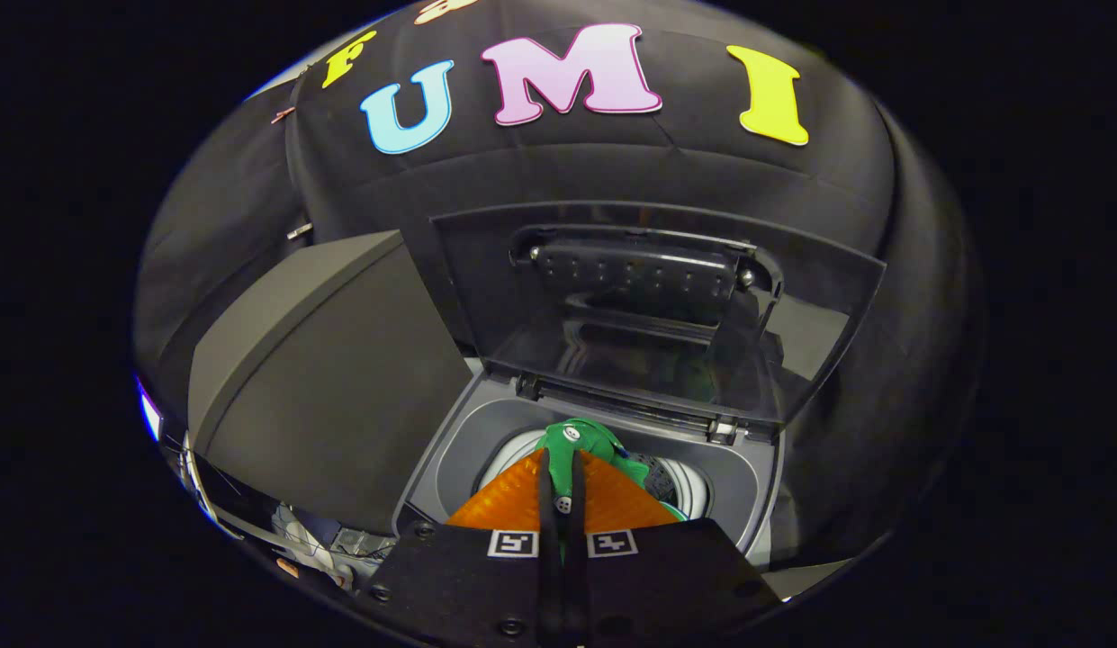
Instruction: Put the clothes into the washing machine and then close the washing machine lid.
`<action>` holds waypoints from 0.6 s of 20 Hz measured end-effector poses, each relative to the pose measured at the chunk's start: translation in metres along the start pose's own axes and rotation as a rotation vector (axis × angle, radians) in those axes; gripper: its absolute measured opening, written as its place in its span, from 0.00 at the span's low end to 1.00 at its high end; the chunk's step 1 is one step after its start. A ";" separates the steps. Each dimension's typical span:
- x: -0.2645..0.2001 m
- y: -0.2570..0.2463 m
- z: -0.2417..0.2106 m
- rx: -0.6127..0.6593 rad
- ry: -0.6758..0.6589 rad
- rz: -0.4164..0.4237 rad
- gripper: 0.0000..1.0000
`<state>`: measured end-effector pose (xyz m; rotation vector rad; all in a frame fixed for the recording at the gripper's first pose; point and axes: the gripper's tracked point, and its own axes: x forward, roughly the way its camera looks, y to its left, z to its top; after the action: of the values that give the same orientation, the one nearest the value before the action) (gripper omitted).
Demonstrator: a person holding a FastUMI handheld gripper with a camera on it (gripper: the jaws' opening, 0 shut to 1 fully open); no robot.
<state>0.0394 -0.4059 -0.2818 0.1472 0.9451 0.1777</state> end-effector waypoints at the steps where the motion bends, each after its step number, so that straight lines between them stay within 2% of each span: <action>1: 0.003 0.000 -0.005 -0.015 0.009 -0.004 0.05; 6: 0.019 -0.001 -0.024 -0.048 0.053 -0.034 0.05; 12: 0.038 -0.024 -0.044 0.008 0.105 -0.117 0.05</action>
<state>0.0278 -0.4195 -0.3423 0.0908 1.0560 0.0743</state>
